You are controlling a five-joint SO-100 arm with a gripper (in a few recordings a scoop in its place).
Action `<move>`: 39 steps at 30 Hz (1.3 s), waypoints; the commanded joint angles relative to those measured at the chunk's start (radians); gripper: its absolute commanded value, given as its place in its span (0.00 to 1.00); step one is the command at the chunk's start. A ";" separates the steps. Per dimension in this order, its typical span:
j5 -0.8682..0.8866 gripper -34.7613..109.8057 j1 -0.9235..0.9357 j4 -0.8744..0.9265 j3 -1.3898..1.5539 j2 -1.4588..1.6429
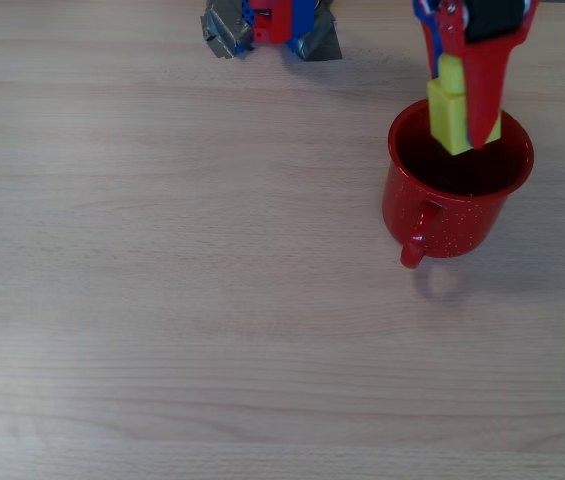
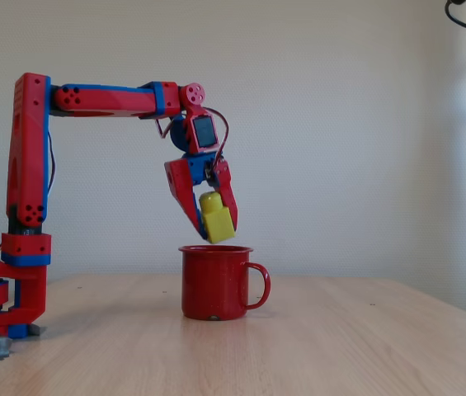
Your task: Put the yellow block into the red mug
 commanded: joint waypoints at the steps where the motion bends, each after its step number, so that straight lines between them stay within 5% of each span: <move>1: -0.005 0.24 -0.002 -0.008 0.006 0.075; 11: -0.017 0.25 0.003 -0.011 0.063 0.100; 26: -0.021 0.47 0.002 -0.031 0.087 0.106; 39: -0.058 0.46 0.008 -0.046 0.087 0.110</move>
